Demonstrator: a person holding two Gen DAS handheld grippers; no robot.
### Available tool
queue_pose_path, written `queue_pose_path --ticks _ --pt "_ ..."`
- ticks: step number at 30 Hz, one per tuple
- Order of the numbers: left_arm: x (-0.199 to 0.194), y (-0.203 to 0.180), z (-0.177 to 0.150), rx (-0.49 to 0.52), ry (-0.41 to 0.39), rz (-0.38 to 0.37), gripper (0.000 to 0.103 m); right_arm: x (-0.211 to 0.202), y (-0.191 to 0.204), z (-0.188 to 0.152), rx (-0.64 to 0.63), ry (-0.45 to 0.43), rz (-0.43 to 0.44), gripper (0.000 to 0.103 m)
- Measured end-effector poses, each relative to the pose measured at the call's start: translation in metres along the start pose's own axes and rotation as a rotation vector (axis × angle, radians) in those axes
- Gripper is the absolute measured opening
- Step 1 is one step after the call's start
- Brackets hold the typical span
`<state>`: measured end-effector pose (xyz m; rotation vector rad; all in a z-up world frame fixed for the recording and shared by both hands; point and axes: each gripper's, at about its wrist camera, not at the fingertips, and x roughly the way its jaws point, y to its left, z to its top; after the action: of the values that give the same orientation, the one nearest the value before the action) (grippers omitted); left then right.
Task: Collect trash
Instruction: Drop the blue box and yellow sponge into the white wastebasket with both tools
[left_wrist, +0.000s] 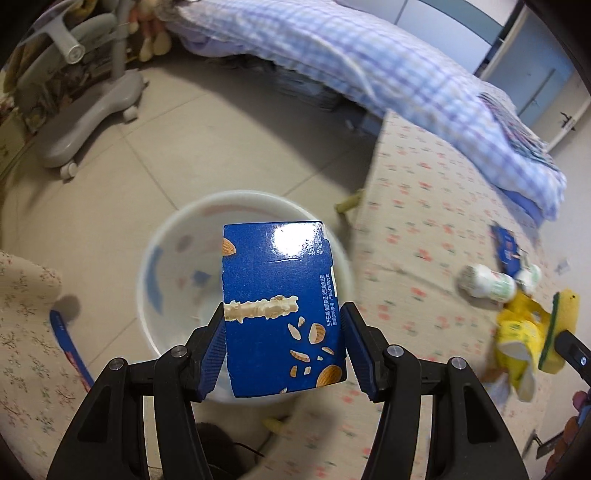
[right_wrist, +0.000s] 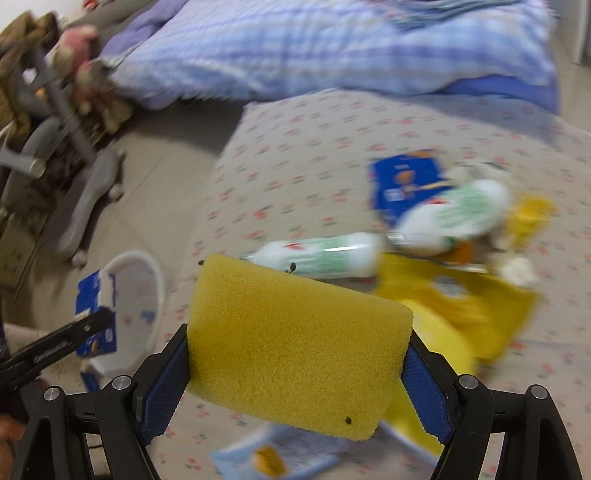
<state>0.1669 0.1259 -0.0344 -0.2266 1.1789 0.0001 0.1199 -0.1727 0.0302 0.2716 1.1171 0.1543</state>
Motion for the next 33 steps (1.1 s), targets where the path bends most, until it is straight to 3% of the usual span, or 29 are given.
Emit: queue_pose_path --ticks 5,9,14,22,30,33 --pt "0.013 0.023 0.007 -0.012 -0.012 0.024 0.063 0.034 0.031 0.005 -0.044 0.033 0.044 0.087" --pt "0.014 0.039 0.005 -0.048 0.006 0.019 0.092 0.058 0.052 0.005 -0.076 0.068 0.055 0.087" --pt "-0.005 0.058 -0.002 -0.02 -0.046 0.109 0.093 0.082 0.076 0.006 -0.093 0.096 0.066 0.087" --pt "-0.028 0.095 -0.016 -0.029 -0.07 0.172 0.096 0.114 0.13 0.003 -0.165 0.112 0.112 0.088" --pt "-0.038 0.105 -0.025 -0.012 -0.077 0.18 0.099 0.136 0.155 -0.001 -0.201 0.123 0.122 0.088" --pt "-0.039 0.106 -0.027 -0.006 -0.075 0.186 0.1 0.136 0.158 0.001 -0.197 0.097 0.168 0.094"
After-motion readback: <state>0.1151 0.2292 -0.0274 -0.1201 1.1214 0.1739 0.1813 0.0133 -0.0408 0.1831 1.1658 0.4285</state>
